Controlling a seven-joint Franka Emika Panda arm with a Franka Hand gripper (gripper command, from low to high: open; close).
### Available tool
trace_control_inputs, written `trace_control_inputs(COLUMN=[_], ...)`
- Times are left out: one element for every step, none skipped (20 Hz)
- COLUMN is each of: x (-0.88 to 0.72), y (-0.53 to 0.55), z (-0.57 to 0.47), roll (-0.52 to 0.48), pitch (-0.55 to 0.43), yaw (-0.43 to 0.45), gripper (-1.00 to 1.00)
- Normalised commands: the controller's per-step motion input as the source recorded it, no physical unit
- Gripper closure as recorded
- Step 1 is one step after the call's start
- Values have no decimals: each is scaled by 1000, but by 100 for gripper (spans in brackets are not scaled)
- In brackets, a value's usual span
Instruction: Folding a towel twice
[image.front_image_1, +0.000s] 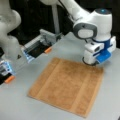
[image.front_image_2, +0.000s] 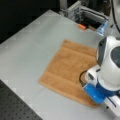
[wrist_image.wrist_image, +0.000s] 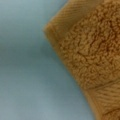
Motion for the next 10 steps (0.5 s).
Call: trace_control_inputs(x=[315, 316, 314, 312, 307, 306, 298, 289, 288, 287], y=[216, 211, 207, 202, 199, 195, 192, 191, 189, 187], z=[-110, -110, -113, -120, -108, -106, -96, -77, -75, -84], roll=[-445, -438, -436, -439, -431, -430, -424, -416, -416, -417], pitch=[-10, -4, 1, 7, 11, 13, 17, 21, -6, -13], yaw=[-40, -43, -58, -69, -68, -68, -60, -52, -48, -44], gripper=[-100, -100, -100, -100, -100, -100, -100, -100, -100, -100])
